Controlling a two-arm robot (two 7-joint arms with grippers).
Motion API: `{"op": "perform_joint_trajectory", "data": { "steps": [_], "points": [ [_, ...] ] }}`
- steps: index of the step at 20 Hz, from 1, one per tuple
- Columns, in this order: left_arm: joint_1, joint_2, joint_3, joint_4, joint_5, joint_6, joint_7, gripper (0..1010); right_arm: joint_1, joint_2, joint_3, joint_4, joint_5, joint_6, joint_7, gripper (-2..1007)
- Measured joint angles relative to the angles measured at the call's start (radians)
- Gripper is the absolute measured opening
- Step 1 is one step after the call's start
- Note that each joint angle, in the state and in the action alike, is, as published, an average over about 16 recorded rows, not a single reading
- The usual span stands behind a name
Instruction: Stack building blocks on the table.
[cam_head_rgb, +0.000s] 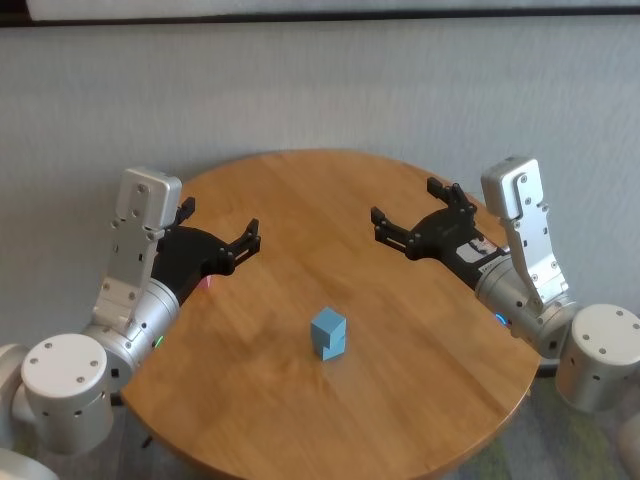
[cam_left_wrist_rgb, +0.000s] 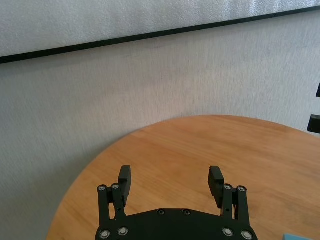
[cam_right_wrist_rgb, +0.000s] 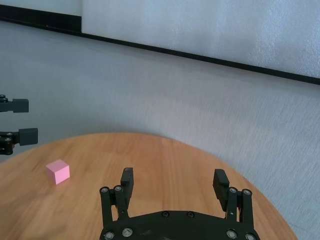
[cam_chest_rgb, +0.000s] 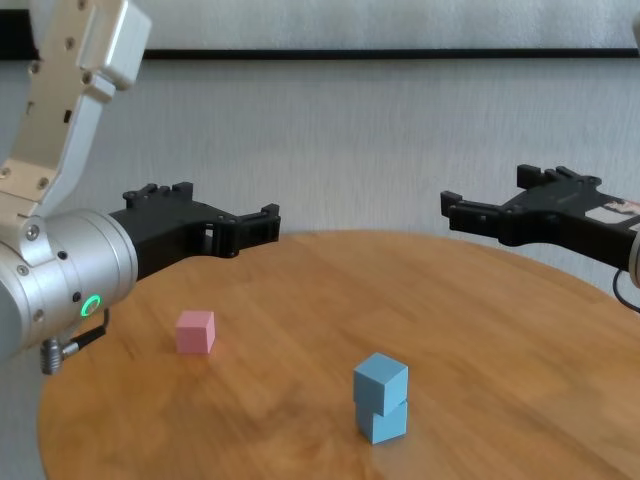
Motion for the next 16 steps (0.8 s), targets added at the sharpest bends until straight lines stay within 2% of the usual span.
{"op": "perform_joint_trajectory", "data": {
  "steps": [3, 6, 16],
  "points": [
    [0.0, 0.0, 0.0, 0.0, 0.0, 0.0, 0.0, 1001, 0.001, -0.007, 0.016, 0.0, 0.029, 0.017, 0.028, 1005],
    [0.0, 0.0, 0.0, 0.0, 0.0, 0.0, 0.0, 1001, 0.001, -0.011, 0.026, 0.0, 0.044, 0.026, 0.041, 1005],
    [0.0, -0.004, -0.005, 0.002, -0.003, 0.007, 0.002, 1001, -0.003, -0.012, 0.028, 0.0, 0.03, 0.011, 0.053, 1005]
  ]
}}
